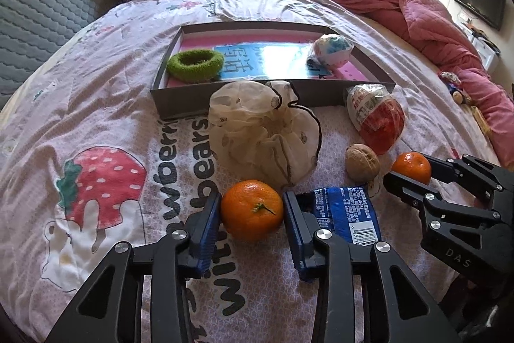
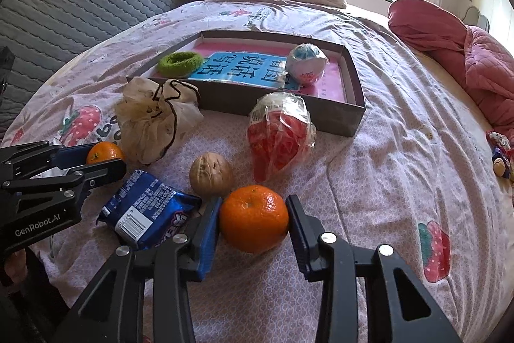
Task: Organize objects
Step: 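Grasp the orange with the right tool while the left tool closes on the orange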
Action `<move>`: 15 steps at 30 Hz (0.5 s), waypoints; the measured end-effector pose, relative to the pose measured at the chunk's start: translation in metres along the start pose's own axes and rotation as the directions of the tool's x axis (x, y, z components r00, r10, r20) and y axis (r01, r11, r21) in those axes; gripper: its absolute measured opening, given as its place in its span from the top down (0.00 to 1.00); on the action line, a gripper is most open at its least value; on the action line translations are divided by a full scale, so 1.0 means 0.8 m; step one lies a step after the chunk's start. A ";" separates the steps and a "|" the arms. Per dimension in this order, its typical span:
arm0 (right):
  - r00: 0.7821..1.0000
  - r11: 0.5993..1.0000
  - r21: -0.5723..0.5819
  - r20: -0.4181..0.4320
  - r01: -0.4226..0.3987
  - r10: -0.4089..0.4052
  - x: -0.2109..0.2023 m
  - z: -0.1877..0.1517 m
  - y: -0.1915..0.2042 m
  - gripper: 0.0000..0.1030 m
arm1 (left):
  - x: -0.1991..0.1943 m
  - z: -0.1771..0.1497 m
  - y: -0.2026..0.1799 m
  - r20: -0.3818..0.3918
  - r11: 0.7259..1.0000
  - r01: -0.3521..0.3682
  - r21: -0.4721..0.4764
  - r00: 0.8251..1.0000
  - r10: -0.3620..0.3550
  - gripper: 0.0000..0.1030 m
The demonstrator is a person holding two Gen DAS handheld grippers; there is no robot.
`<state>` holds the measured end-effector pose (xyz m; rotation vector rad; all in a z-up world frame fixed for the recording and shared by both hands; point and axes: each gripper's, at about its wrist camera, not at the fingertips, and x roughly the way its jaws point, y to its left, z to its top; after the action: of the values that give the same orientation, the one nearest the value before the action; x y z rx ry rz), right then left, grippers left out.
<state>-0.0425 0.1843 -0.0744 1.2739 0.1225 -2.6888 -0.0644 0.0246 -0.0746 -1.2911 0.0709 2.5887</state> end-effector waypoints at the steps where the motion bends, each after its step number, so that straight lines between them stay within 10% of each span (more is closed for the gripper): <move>1: 1.000 1.000 -0.001 0.002 0.000 0.000 -0.002 0.000 0.000 0.61 | -0.002 0.000 0.000 0.002 1.000 -0.001 0.002 1.000 0.001 0.62; 15: 0.998 1.000 -0.017 0.059 -0.005 0.006 -0.041 0.010 0.013 0.61 | -0.039 0.003 -0.007 0.051 0.999 -0.031 0.026 0.998 0.029 0.62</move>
<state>-0.0263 0.1762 -0.0443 1.1872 0.1343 -2.7119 -0.0469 0.0244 -0.0485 -1.2239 0.1159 2.6351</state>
